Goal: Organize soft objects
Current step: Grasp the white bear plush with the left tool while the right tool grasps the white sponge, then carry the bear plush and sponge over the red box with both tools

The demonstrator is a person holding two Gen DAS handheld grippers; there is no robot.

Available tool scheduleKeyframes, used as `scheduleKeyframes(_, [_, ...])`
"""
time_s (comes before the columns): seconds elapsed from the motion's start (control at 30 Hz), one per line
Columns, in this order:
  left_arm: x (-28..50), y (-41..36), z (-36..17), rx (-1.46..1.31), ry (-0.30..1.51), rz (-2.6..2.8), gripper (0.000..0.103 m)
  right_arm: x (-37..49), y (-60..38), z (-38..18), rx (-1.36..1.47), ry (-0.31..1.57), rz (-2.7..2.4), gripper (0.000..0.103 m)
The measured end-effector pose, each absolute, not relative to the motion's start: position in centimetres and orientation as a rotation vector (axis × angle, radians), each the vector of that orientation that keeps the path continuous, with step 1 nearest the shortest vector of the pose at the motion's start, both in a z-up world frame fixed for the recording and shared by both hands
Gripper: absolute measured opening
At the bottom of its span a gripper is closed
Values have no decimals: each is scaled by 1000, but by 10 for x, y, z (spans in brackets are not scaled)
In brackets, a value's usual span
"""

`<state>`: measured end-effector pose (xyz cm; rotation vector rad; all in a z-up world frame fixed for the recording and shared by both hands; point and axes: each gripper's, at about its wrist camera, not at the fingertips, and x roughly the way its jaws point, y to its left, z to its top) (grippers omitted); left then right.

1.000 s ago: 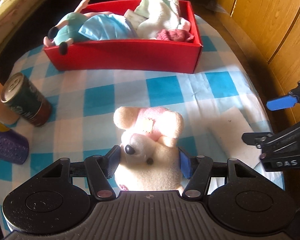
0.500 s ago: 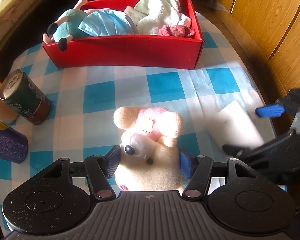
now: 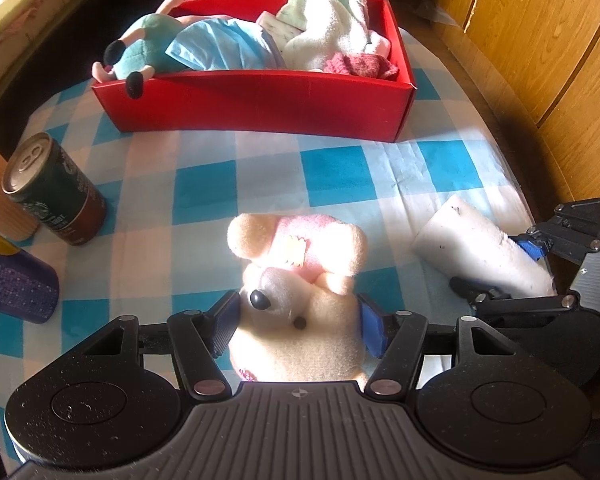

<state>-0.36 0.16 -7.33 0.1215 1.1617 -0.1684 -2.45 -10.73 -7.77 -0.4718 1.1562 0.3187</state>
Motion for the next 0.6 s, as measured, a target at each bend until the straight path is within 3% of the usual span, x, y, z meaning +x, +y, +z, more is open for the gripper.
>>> scheduleKeyframes(0.17, [-3, 7, -67, 104, 1146, -157, 62, -29, -101, -69, -479, 1121, 330, 1])
scheduleKeyframes(0.6, [-1, 19, -55, 81, 1109, -133, 63, -36, -91, -53, -517, 1013, 342, 0])
